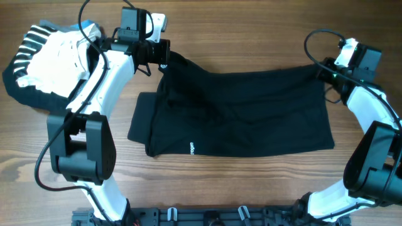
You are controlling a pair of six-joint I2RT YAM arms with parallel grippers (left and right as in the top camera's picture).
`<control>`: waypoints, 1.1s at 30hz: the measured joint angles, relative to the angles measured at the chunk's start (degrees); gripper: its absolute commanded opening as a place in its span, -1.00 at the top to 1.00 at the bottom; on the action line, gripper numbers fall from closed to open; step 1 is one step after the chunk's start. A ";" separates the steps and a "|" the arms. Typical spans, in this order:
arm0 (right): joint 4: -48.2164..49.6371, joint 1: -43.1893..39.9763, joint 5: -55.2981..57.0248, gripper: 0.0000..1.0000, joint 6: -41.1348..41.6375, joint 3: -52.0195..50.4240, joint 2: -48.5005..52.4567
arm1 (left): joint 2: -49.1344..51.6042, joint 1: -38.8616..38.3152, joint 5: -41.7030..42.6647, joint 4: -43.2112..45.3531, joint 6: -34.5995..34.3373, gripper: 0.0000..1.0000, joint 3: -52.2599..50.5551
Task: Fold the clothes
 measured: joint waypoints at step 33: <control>-42.64 -9.84 3.43 0.88 9.66 0.48 -7.93 | -3.26 0.00 -2.71 -34.97 0.00 0.92 -9.25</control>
